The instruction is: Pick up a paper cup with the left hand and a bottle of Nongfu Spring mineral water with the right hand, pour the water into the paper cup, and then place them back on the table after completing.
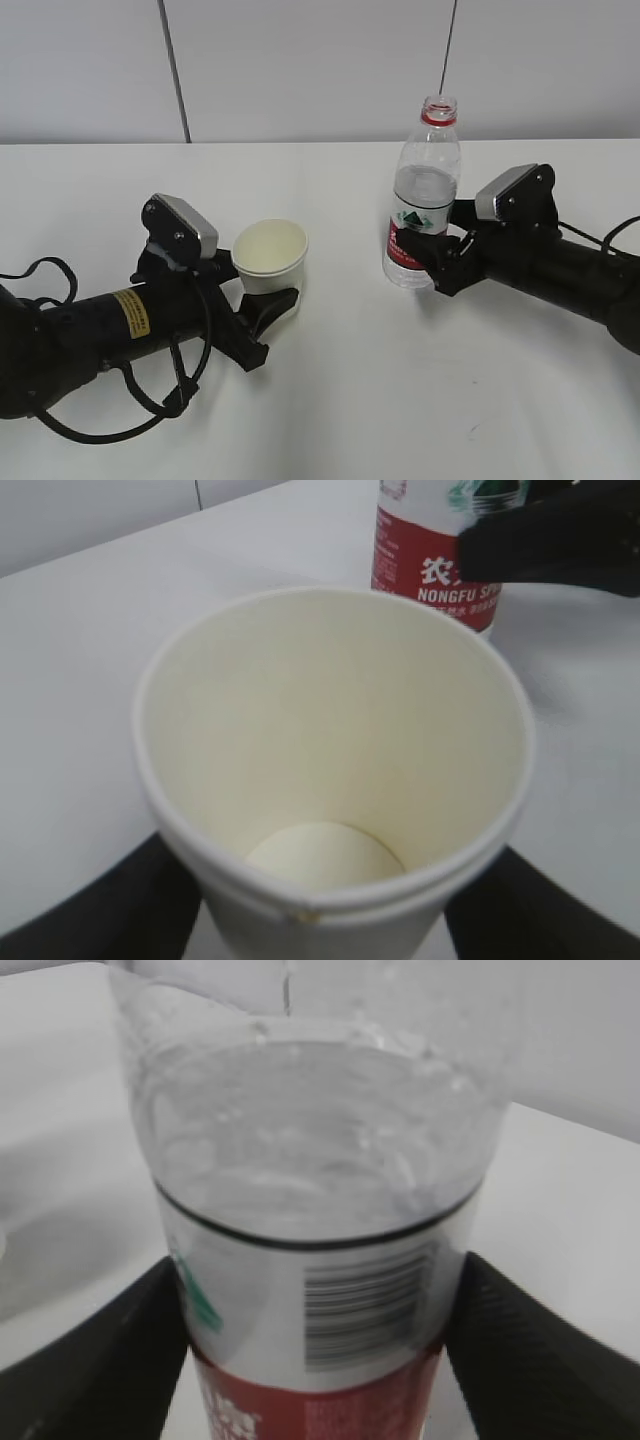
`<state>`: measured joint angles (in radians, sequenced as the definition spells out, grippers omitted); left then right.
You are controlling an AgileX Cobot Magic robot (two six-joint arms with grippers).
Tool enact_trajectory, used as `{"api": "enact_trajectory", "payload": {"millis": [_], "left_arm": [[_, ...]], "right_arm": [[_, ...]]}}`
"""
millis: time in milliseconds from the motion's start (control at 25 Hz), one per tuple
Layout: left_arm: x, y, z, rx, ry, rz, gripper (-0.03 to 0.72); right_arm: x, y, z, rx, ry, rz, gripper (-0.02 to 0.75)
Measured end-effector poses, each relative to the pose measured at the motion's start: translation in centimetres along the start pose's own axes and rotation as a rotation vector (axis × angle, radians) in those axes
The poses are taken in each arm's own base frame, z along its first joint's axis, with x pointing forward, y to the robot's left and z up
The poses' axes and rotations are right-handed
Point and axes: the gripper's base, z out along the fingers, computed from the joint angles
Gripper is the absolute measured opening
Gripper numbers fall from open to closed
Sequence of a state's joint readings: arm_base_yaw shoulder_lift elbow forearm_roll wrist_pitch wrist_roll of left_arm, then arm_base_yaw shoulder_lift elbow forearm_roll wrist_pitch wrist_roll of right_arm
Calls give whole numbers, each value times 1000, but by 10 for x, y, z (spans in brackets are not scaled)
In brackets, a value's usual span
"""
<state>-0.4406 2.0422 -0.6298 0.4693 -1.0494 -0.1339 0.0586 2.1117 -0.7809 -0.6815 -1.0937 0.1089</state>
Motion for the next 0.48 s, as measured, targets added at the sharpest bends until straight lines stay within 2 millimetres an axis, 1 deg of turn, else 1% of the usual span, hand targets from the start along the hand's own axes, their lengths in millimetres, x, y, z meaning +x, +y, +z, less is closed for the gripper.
{"api": "enact_trajectory", "payload": {"millis": [280, 480], "left_arm": [[0, 0, 0, 0, 0, 0, 449], [0, 0, 0, 0, 0, -1, 449]], "right_arm": [[-3, -5, 5, 8, 4, -15, 569], [-3, -5, 5, 8, 5, -15, 441]]}}
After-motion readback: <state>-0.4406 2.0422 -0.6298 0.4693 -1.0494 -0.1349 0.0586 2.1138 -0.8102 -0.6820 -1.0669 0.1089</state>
